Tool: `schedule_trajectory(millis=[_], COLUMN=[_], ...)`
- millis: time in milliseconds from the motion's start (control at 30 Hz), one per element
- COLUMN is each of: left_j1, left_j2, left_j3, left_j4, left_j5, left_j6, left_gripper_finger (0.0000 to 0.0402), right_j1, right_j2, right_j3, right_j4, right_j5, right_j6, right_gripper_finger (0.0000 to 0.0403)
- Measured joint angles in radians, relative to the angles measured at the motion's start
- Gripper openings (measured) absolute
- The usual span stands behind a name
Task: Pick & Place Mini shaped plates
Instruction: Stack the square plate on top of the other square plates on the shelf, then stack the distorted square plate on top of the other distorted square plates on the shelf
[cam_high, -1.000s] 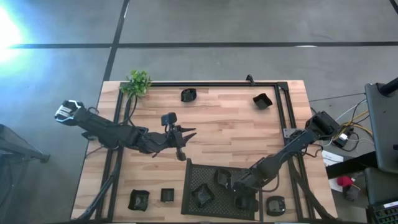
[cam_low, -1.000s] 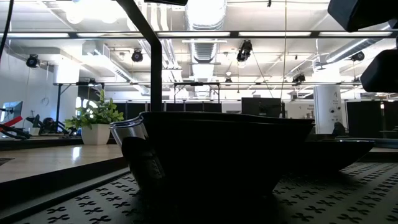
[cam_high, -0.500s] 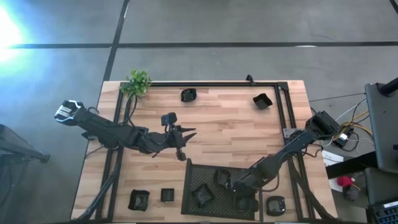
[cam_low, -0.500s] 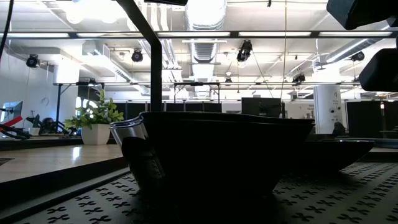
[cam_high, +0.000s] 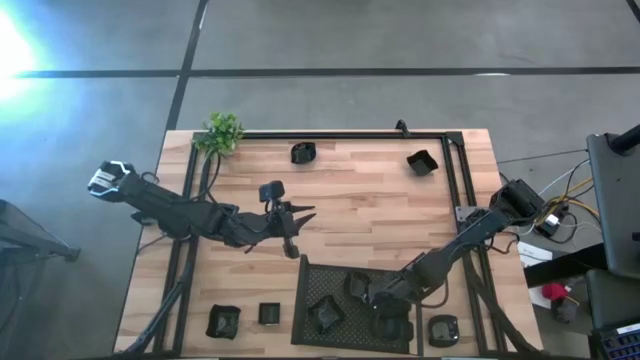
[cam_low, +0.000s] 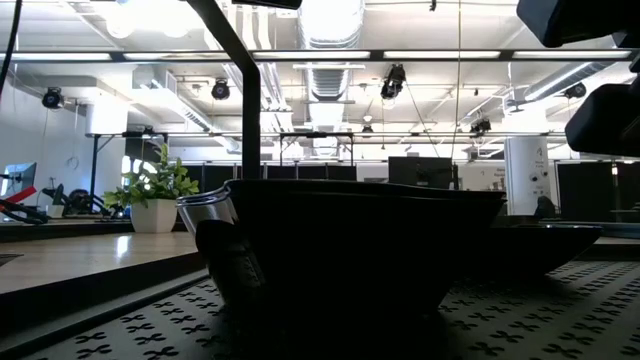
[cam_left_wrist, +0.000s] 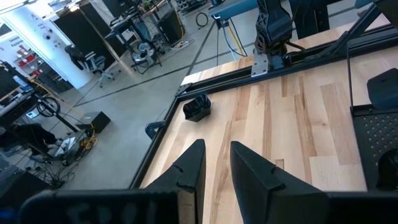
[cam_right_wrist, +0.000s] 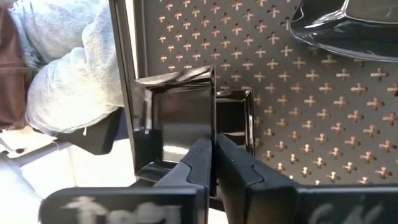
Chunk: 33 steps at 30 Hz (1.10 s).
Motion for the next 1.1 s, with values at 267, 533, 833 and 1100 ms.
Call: schedule_trajectory(millis=[267,533,833,1100], left_j1=[0.000,0.000,0.000,0.000], left_j2=[0.000,0.000,0.000,0.000], left_j3=[0.000,0.000,0.000,0.000], left_j4=[0.000,0.001,0.003,-0.004], left_j5=[0.000,0.000,0.000,-0.028], left_j6=[0.000,0.000,0.000,-0.004], left_gripper_finger=[0.0071,0.0071,0.0071,0.0071], right_j1=[0.001,-0.001,-0.021,-0.039], right_j2=[0.000,-0.002,-0.008,-0.058], right_j3=[0.000,-0.001,0.028,0.087], right_j4=[-0.002,-0.016,-0.050,-0.095], right_j5=[0.000,-0.001,-0.005,0.005], right_j6=[0.001,-0.001,-0.043,-0.143], right_gripper_finger=[0.0070,0.0088,0.0075,0.0075])
